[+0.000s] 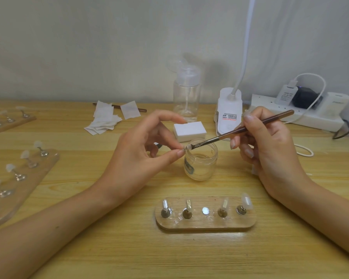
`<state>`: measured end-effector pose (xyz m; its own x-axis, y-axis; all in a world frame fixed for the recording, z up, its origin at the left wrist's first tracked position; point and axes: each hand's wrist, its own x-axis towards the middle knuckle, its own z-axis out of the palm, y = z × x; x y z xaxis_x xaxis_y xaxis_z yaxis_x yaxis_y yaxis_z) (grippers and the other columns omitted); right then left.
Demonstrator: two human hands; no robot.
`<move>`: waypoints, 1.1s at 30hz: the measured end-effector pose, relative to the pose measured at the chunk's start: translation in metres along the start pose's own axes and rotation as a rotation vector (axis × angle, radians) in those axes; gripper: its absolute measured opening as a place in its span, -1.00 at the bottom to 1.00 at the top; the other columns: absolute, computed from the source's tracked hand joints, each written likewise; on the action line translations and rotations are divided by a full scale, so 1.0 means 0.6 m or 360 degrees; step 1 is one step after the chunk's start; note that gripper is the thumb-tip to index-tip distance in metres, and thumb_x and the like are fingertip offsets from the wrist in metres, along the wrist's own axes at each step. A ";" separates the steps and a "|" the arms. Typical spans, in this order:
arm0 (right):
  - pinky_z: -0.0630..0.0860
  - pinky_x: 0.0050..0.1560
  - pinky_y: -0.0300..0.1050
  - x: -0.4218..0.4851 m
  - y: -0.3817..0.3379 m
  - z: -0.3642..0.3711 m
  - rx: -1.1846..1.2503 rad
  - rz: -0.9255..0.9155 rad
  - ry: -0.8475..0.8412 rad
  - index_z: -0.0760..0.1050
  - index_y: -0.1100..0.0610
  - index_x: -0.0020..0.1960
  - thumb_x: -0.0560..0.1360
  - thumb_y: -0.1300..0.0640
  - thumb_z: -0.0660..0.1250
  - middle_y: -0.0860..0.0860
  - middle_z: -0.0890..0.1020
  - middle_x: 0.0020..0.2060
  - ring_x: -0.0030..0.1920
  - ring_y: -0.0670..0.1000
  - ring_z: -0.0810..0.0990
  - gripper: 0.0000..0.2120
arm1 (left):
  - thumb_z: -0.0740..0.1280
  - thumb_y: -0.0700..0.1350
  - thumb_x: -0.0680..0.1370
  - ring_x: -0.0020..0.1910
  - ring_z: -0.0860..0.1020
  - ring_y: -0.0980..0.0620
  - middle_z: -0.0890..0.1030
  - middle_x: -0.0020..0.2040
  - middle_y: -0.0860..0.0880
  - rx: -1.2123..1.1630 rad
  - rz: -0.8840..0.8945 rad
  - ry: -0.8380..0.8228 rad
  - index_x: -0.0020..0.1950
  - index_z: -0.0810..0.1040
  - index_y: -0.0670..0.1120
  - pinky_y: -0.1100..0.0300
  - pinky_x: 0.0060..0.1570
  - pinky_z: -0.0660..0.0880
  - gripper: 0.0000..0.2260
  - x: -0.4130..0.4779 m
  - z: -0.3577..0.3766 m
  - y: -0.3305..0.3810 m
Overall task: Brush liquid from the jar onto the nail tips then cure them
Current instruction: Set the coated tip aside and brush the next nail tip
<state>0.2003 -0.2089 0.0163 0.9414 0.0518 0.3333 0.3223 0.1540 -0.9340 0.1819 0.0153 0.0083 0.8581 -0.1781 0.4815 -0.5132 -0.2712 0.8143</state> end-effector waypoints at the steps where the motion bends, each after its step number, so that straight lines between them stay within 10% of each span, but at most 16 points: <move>1: 0.19 -0.55 -0.29 0.000 0.000 -0.001 0.0017 0.0009 0.0032 0.35 0.09 -0.20 0.50 -0.04 0.27 0.07 0.57 -0.43 -0.54 -0.07 0.28 -0.77 | 0.48 -0.16 0.46 -0.15 0.63 0.10 0.65 -0.22 0.07 -0.0004 -0.0001 -0.0001 0.20 0.54 0.07 0.05 -0.32 0.43 -0.65 0.000 0.000 0.000; 33: 0.17 -0.48 -0.23 -0.001 -0.003 -0.001 0.0055 -0.0004 -0.0036 0.33 0.07 -0.22 0.55 -0.03 0.25 0.03 0.58 -0.42 -0.49 -0.08 0.34 -0.75 | 0.52 -0.30 0.45 -0.17 0.65 0.13 0.65 -0.24 -0.02 -0.0169 -0.0141 -0.0040 0.20 0.55 -0.01 -0.17 -0.24 0.43 -0.61 0.002 0.000 -0.003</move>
<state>0.1991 -0.2097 0.0178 0.9379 0.0739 0.3388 0.3205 0.1883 -0.9283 0.1836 0.0156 0.0074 0.8986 -0.1818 0.3993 -0.4302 -0.1857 0.8834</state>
